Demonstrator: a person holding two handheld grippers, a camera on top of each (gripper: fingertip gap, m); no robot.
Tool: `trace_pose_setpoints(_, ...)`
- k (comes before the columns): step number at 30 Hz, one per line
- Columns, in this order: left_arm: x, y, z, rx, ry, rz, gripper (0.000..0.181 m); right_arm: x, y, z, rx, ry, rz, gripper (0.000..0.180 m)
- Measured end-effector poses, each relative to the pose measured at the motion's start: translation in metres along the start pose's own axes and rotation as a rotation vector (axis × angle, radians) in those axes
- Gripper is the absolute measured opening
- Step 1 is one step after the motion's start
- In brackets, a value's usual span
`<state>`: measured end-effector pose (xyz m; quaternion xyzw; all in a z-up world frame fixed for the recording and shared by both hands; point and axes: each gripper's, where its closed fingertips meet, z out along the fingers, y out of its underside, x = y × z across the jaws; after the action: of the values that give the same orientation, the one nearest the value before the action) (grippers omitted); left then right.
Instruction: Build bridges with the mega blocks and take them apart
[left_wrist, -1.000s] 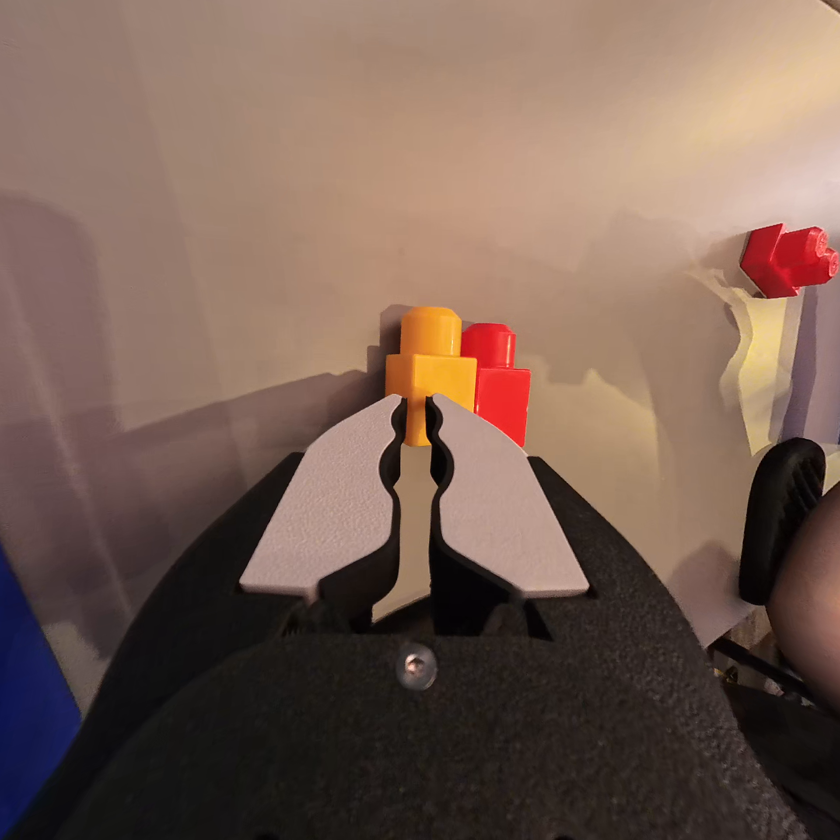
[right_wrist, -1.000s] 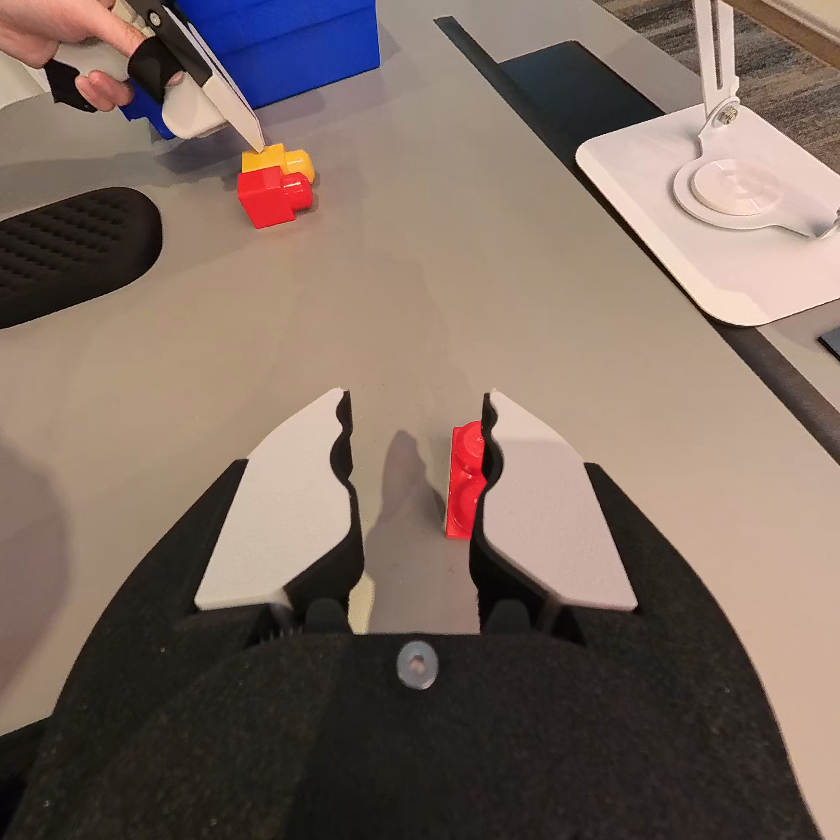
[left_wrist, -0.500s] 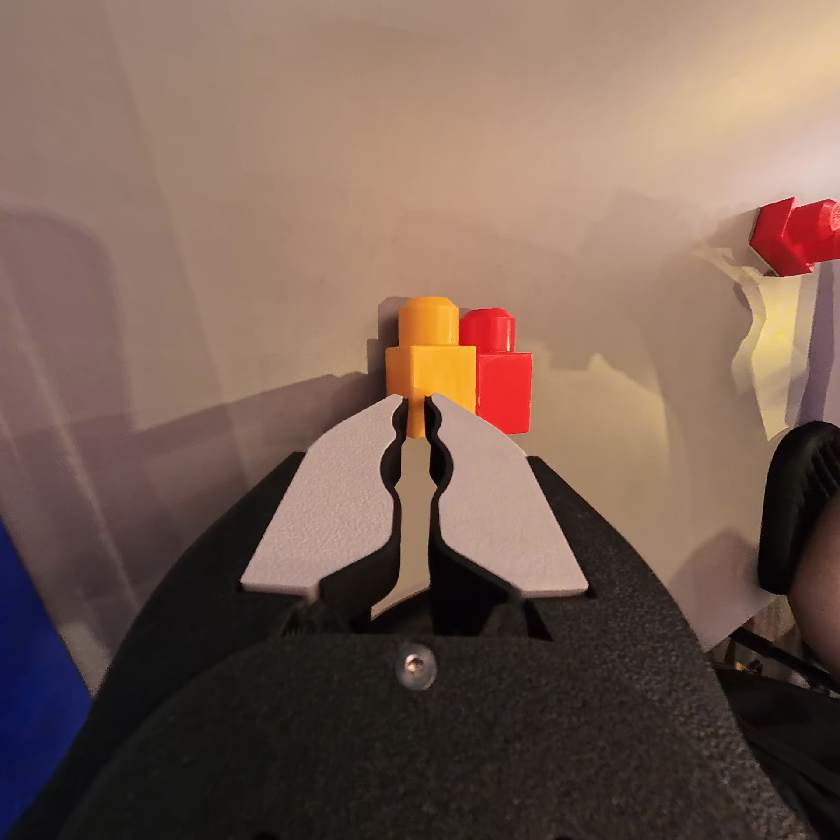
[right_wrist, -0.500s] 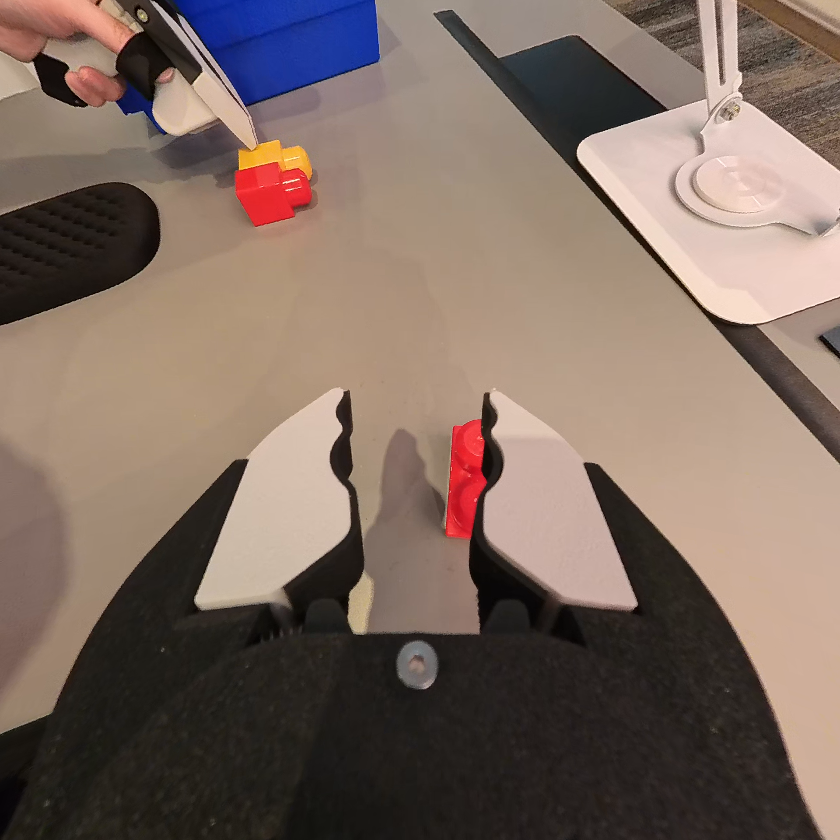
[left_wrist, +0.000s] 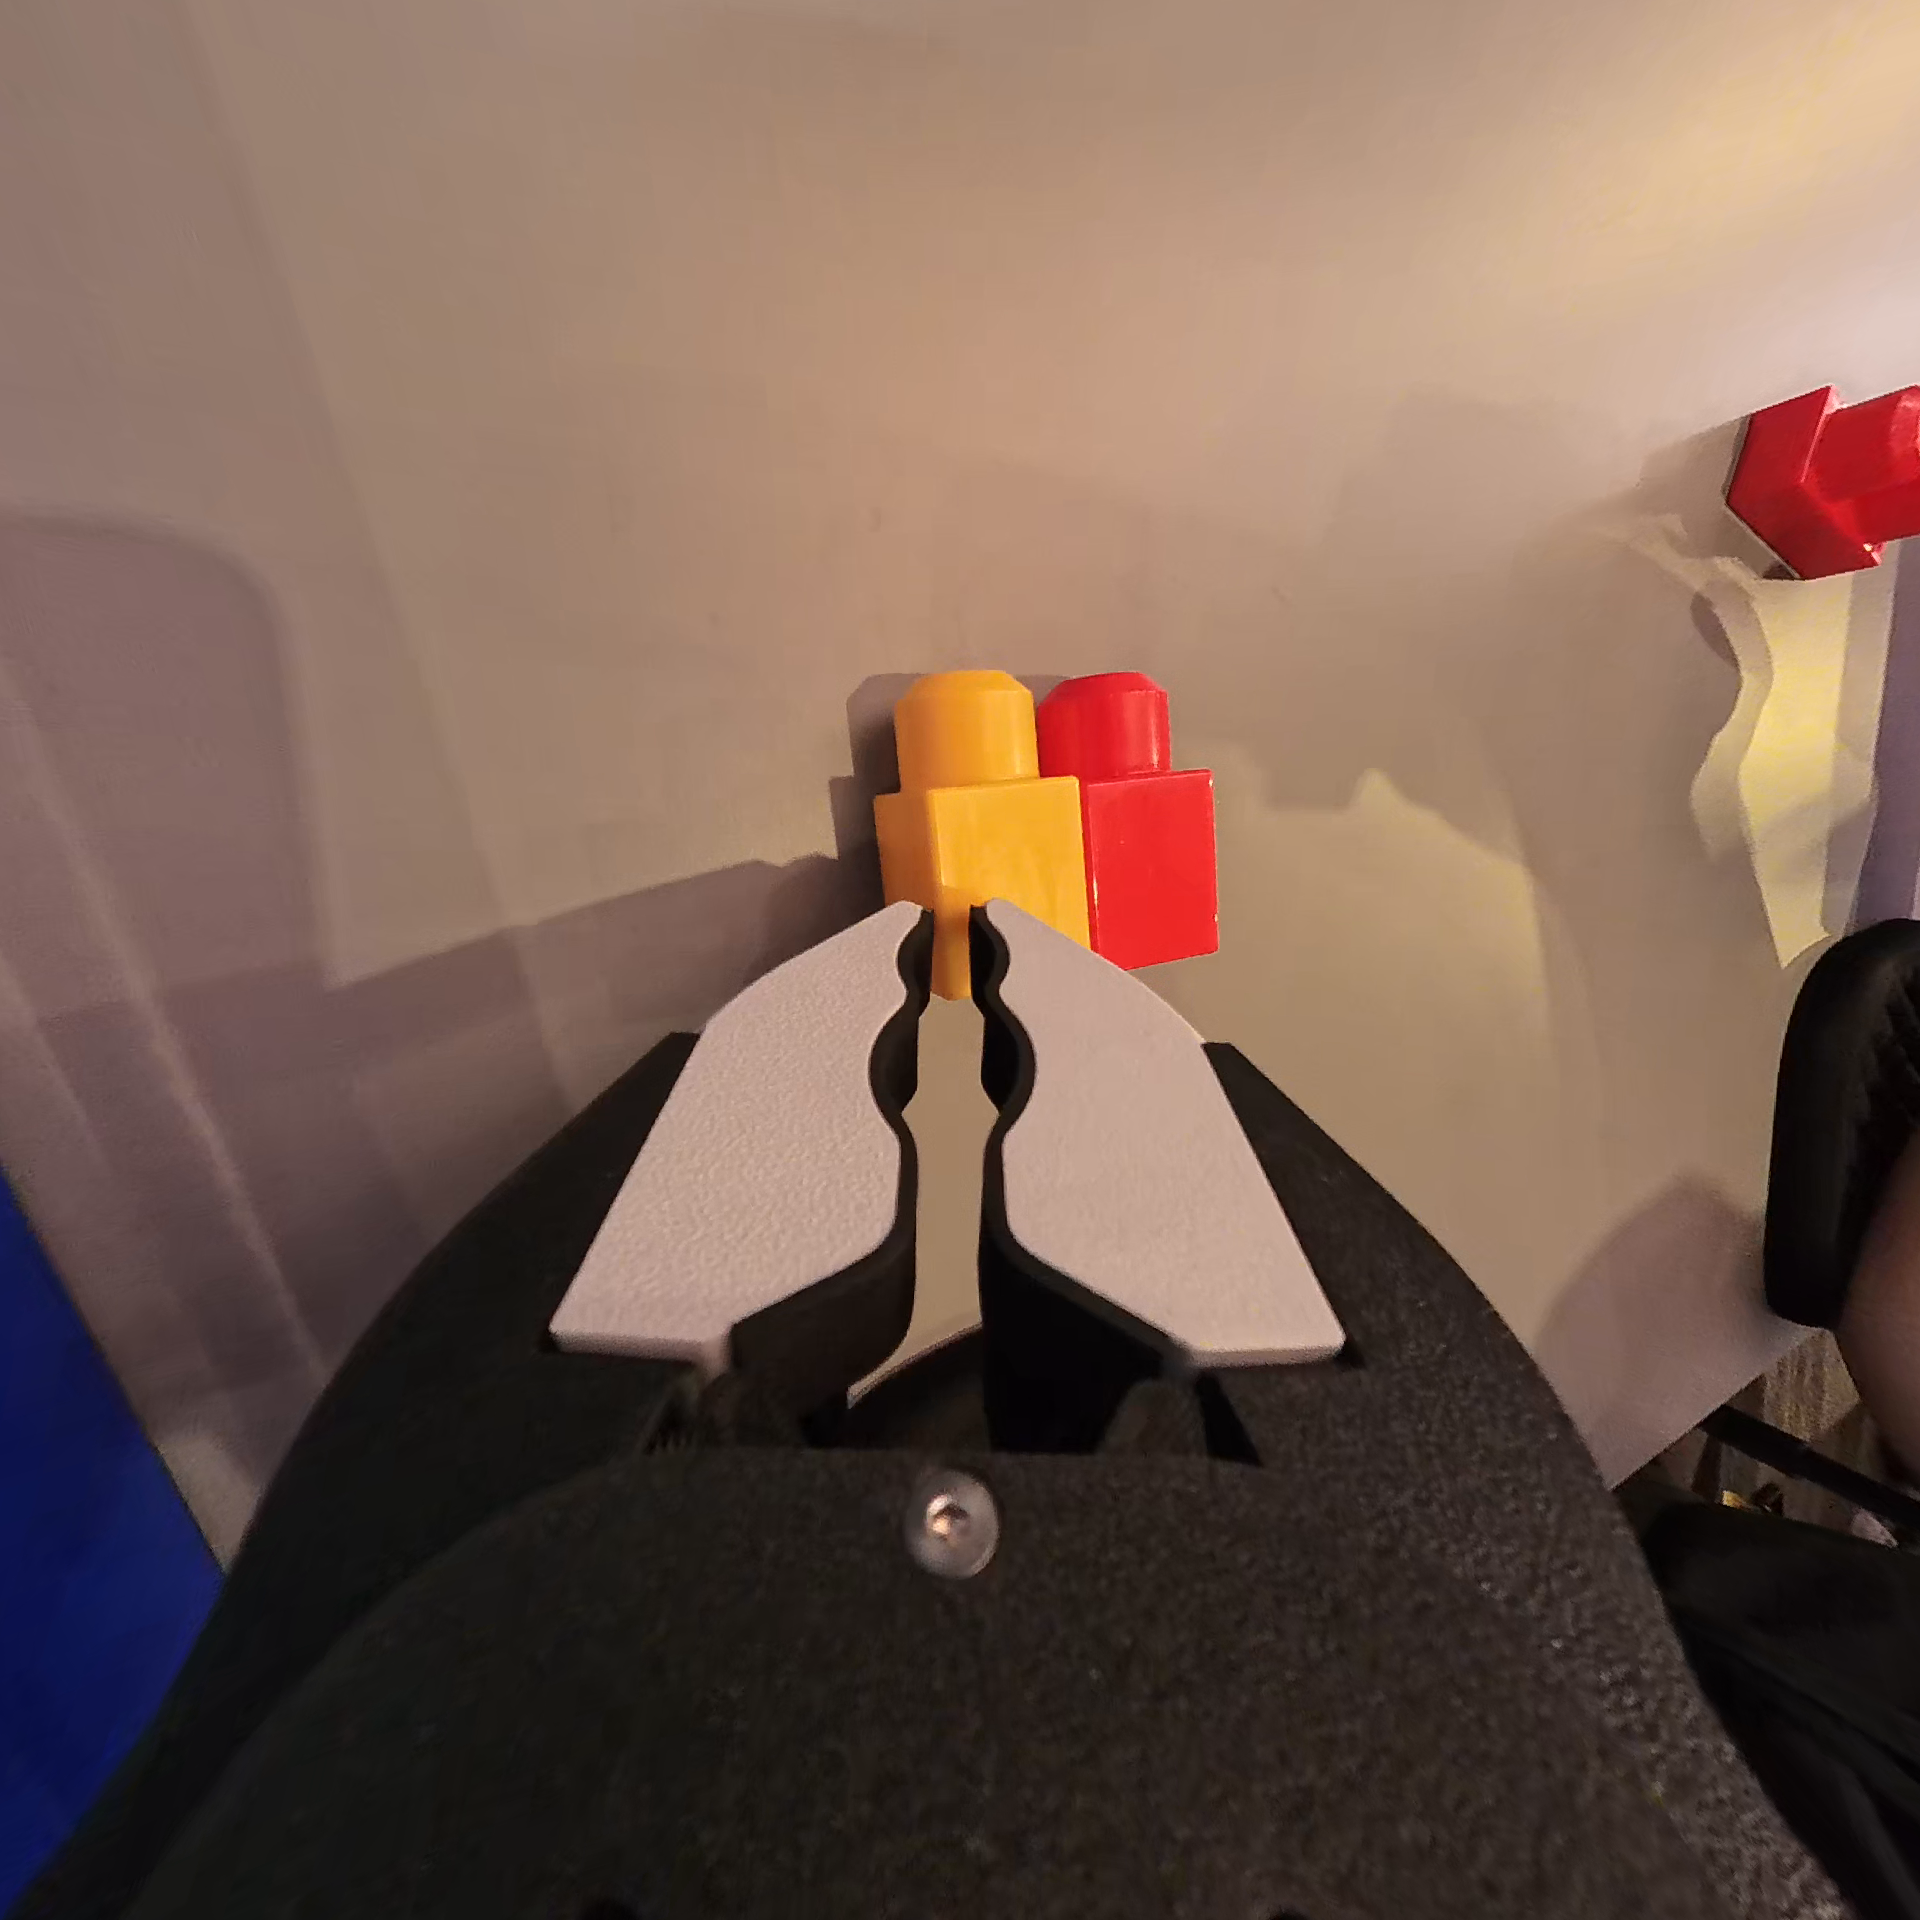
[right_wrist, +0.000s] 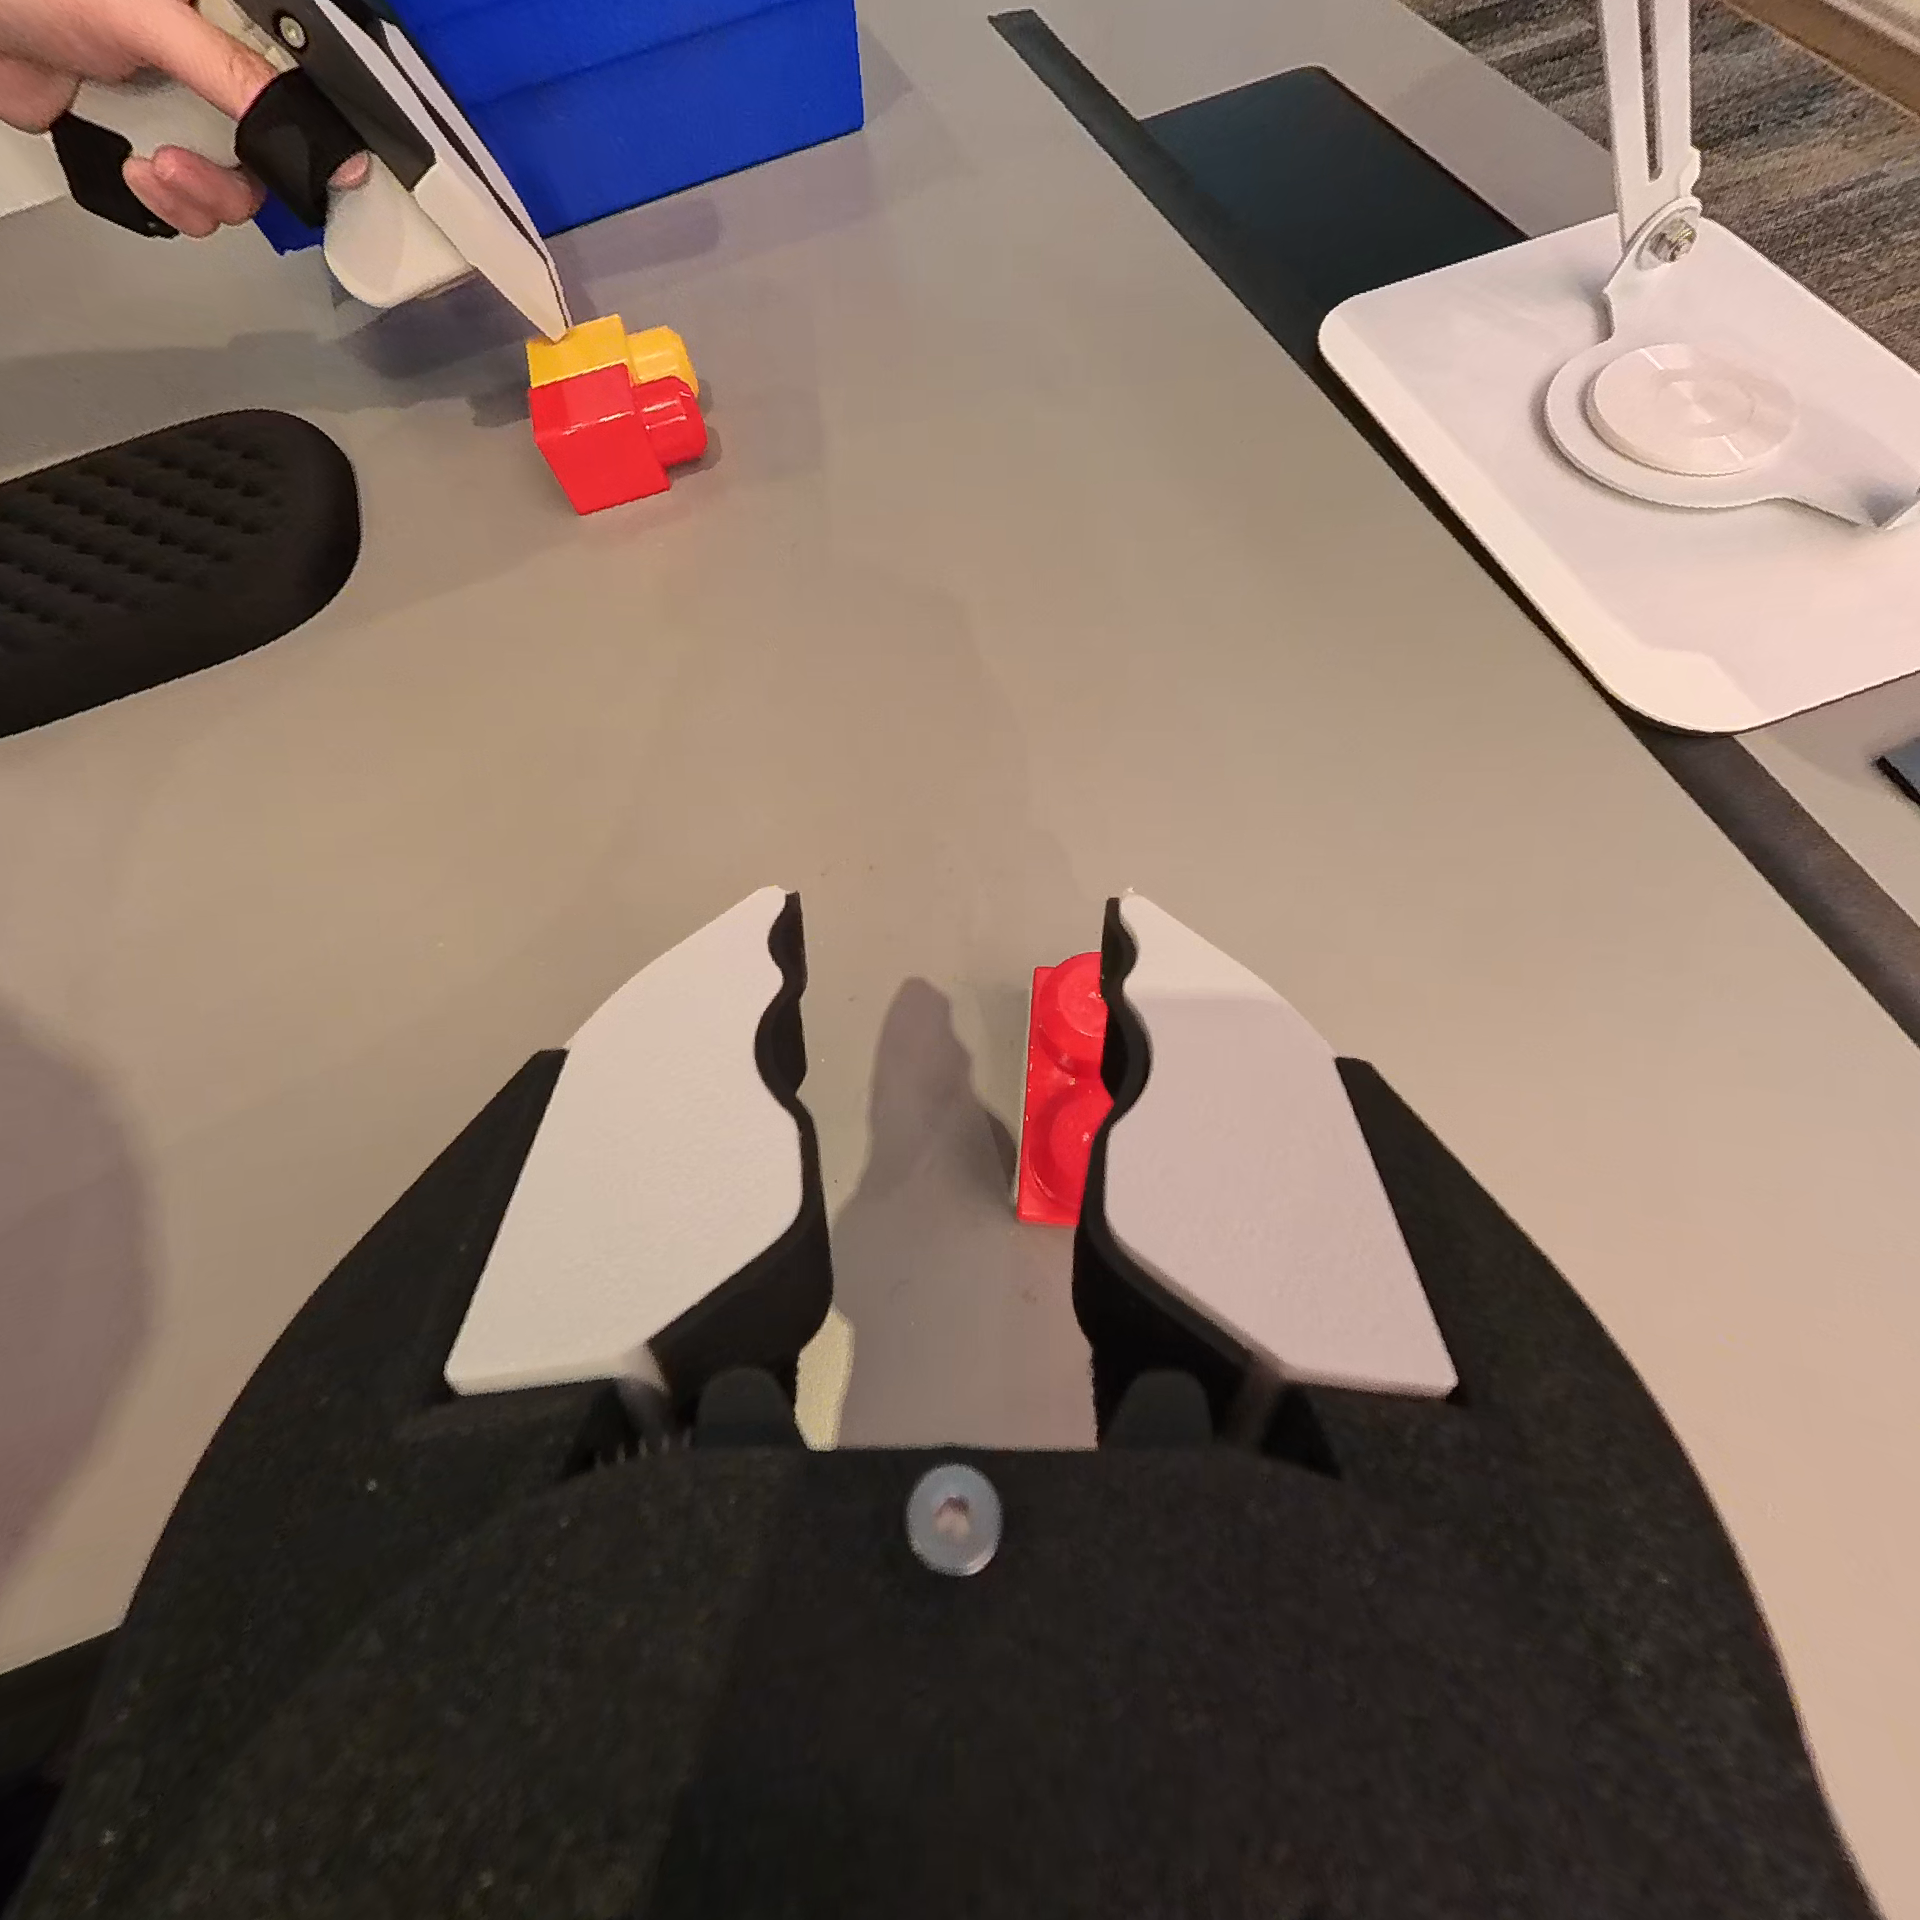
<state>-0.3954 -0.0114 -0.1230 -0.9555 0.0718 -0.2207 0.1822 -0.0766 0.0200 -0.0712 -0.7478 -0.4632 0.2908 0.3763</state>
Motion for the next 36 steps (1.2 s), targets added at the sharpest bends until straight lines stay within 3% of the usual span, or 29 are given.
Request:
trace_pose_setpoints(6, 0.006, -0.005, -0.006, 0.029, 0.028, -0.051, 0.014, 0.000, 0.000, 0.000, 0.001, 0.001, 0.000, 0.054)
trace_pose_setpoints(10, 0.022, -0.013, -0.027, 0.066, 0.081, -0.092, 0.040, 0.002, 0.001, 0.000, -0.002, 0.000, 0.004, 0.054)
trace_pose_setpoints(13, 0.038, -0.007, -0.030, -0.012, 0.090, -0.102, 0.060, 0.001, 0.001, 0.003, -0.011, -0.004, 0.001, 0.054)
trace_pose_setpoints(17, 0.038, -0.010, -0.026, -0.067, -0.054, -0.018, 0.074, -0.002, 0.000, 0.004, -0.015, -0.014, -0.012, 0.054)
trace_pose_setpoints(23, 0.030, -0.003, -0.006, -0.169, -0.228, 0.104, 0.081, -0.006, -0.007, 0.002, 0.029, -0.032, -0.014, 0.054)
trace_pose_setpoints(36, 0.024, 0.005, 0.028, -0.213, -0.351, 0.067, 0.086, -0.009, -0.012, -0.003, 0.083, -0.059, -0.012, 0.054)
